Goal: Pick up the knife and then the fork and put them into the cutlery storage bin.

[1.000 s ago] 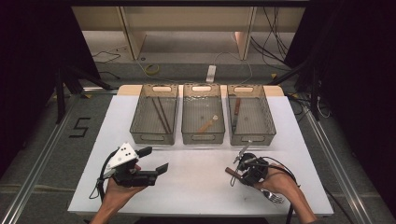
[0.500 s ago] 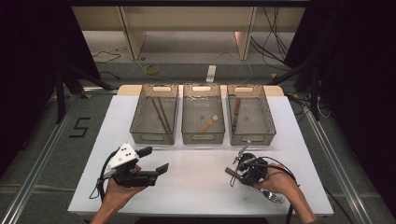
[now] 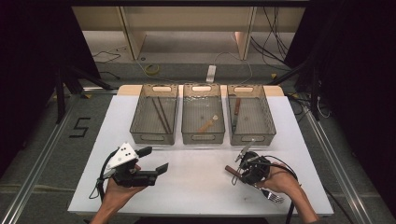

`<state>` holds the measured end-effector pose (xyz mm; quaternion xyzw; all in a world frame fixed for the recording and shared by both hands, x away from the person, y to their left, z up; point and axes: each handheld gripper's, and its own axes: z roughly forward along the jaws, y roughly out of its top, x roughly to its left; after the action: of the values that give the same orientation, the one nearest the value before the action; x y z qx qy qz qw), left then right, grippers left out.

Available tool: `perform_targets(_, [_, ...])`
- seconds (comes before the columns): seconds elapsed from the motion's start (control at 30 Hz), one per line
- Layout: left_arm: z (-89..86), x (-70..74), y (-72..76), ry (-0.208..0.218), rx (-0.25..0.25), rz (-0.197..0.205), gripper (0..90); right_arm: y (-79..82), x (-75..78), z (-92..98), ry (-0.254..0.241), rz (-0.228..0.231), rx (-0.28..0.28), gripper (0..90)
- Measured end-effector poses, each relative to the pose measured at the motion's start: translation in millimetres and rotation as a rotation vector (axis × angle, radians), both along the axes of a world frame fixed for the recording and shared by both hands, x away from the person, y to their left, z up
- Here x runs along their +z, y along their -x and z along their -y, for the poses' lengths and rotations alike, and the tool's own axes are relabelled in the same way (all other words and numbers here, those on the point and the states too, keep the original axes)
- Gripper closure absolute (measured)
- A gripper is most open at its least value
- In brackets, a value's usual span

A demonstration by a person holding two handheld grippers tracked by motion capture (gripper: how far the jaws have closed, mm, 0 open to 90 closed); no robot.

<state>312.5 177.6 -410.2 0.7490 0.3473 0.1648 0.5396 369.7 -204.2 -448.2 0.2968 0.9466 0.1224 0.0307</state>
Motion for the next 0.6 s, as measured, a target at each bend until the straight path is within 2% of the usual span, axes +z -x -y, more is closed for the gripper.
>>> perform_targets(0.23, [0.0,-0.2,-0.2,-0.002,-0.002,0.0,15.6,-0.2,3.4,2.6,-0.023,0.018,0.001,77.1])
perform_targets(0.6, [-0.3,-0.2,-0.2,0.0,0.0,-0.002,15.6,-4.3,10.1,12.3,-0.116,0.028,-0.028,77.2])
